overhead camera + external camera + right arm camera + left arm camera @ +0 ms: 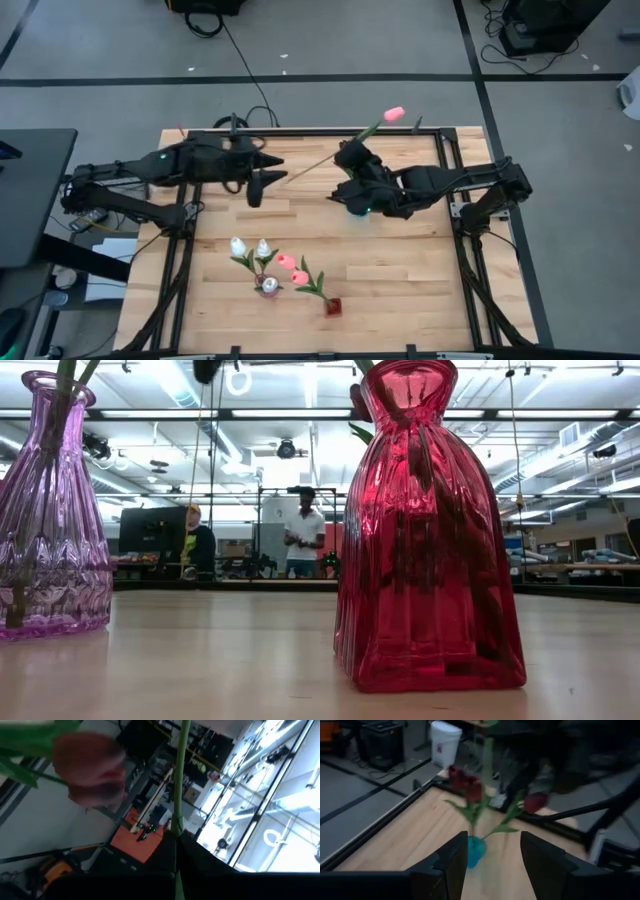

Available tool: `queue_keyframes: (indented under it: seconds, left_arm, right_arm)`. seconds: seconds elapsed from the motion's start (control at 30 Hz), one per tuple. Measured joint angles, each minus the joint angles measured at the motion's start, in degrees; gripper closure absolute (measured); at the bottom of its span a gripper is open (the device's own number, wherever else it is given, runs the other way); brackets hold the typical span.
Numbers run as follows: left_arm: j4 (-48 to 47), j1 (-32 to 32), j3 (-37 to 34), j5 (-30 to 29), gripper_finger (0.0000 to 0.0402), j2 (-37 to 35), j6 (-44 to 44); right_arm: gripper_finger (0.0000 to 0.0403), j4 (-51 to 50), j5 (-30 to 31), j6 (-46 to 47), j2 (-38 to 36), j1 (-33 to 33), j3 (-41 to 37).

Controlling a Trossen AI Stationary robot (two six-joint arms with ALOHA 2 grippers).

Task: Sort flowers into vase by color
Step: Put the pink flower into the red vase

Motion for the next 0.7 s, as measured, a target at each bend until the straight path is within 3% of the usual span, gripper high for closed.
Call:
queue_keyframes:
  seconds: [0.27,0.53,0.7]
  left_arm:
    - [2.5,3.1,0.0,8.1,0.0209,6.2,4.5]
    - [2.5,3.3,2.1,9.5,0.0209,8.5,6.1]
    - [2.4,3.3,2.1,8.9,0.0255,8.8,6.0]
  right_arm:
    - [0.0391,2.6,-2.2,-2.8,0.2,1.3,0.0]
    - [0.0392,7.9,-4.1,-7.1,0.2,1.2,0.0]
    - [0.0391,10.2,-4.5,-8.4,0.2,1.2,0.0]
